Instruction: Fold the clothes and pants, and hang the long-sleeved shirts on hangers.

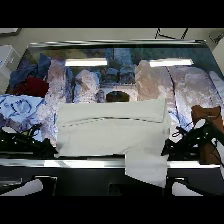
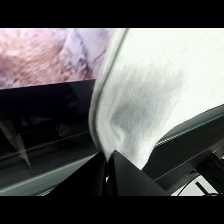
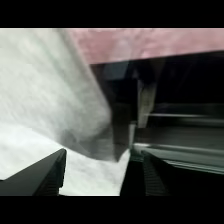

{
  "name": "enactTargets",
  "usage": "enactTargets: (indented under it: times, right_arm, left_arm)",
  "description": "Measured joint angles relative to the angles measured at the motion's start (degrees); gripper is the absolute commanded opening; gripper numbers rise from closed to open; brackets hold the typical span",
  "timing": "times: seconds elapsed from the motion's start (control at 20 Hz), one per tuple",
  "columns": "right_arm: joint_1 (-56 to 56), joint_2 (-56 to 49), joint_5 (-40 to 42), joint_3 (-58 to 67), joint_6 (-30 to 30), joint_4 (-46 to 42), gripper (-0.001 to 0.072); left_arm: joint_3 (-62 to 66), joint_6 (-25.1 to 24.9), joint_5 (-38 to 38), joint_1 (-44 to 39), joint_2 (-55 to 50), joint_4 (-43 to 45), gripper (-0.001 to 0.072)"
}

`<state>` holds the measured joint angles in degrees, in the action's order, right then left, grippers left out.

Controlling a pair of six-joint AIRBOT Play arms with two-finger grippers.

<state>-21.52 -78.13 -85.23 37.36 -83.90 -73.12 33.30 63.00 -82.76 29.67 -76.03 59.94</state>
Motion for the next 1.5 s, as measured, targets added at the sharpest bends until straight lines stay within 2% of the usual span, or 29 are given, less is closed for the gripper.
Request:
enactTargets:
  times: [0.05, 0.15, 0.45, 0.55, 0.75, 1.15, 1.5]
  right_arm:
    - [0.0, 0.0, 0.2, -1.0, 0.3, 0.7, 0.0379]
    - [0.0, 0.0, 1.4, -2.6, 0.8, 1.5, 0.0050]
    - [0.0, 3.0, 2.7, -0.2, 3.4, 3.1, 0.0050]
    - [0.0, 4.6, 1.3, 4.9, 3.3, 3.5, 0.0049]
    - [0.1, 3.6, 1.2, 18.7, -0.5, 6.0, 0.0049]
    - [5.7, -13.7, 9.7, 45.1, -6.6, 11.6, 0.0052]
    - [7.3, -25.4, 17.8, 50.5, -8.6, 16.1, 0.0057]
  left_arm:
    - [0.0, 0.0, -0.1, 0.0, 0.1, 0.0, 0.0023]
    - [0.0, 0.0, -0.2, 0.0, 0.1, 0.0, 0.0023]
    - [3.2, 0.0, -1.6, 0.0, 2.1, -0.8, 0.0021]
    - [6.7, 0.7, -2.5, 0.0, 2.9, -1.4, 0.0020]
    - [15.4, 4.7, -1.9, -1.4, 1.8, -3.0, 0.0019]
    - [40.5, 11.2, 0.3, -8.5, -14.1, -4.9, 0.0021]
    - [53.4, 16.7, 1.1, -10.7, -29.0, -5.6, 0.0024]
